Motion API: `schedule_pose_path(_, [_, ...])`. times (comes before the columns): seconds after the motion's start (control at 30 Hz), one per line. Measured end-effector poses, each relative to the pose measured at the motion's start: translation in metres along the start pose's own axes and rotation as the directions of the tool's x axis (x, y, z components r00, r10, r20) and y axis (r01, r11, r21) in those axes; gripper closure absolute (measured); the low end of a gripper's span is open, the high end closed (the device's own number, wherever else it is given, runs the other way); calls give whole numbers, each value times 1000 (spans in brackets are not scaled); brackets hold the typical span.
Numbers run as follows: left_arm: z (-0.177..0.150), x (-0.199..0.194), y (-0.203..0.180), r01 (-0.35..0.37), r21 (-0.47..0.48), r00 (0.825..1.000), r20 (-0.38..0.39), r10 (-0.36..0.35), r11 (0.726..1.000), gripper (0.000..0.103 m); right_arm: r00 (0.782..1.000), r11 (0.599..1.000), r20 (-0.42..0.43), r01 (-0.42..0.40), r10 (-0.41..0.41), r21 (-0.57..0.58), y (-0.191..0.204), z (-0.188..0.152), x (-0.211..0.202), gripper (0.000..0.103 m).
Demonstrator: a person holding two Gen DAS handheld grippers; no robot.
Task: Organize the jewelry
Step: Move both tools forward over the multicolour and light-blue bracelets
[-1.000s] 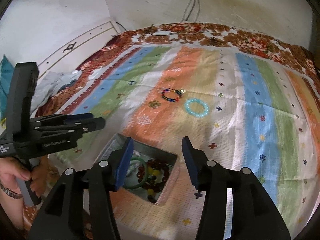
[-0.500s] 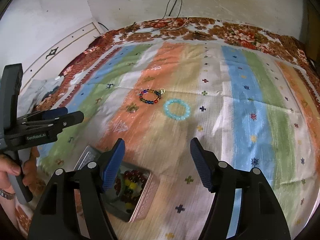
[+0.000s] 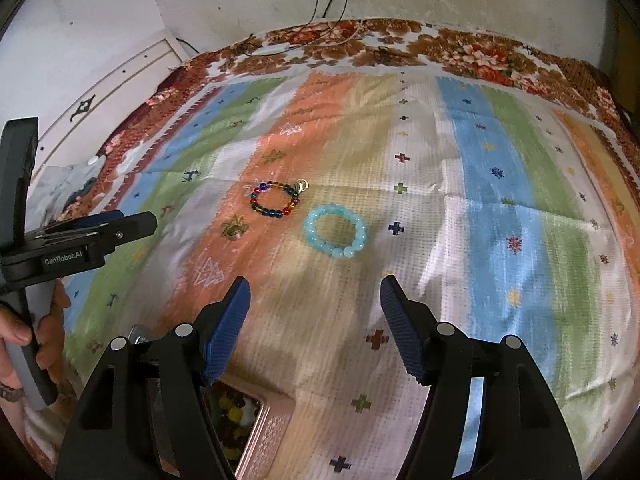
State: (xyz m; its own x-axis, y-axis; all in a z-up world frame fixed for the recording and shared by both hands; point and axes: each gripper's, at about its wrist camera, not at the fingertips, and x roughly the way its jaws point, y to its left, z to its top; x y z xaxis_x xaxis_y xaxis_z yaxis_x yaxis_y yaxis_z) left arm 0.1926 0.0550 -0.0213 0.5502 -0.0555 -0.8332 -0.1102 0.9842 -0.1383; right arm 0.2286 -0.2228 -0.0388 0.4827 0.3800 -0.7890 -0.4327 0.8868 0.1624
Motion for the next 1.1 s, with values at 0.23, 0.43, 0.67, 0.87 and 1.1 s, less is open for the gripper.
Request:
schedule_pose_path(0.23, [12,17,2,16,-19,1000,-27,-17,1000,24,999,999,-34,7,-6,31,-8,9,18,36])
schedule_pose_path(0.43, [19,33,-1,9,-7,999,-51,-9,1000,24,999,999,-42,7,-6,36,-9,18,28,36])
schedule_pose_path(0.67, [29,52,2,7,-13,998,-67,-8,1000,24,999,999,-51,20,-18,40,-16,23,44,36])
schedule_pose_path(0.87, [36,70,-3,-3,2,996,-90,3,1000,24,998,998,-67,23,-20,54,-21,30,56,36])
schedule_pose_path(1.1, [45,90,-5,-13,14,994,-109,14,1000,24,996,998,-82,25,-20,61,-25,37,71,36])
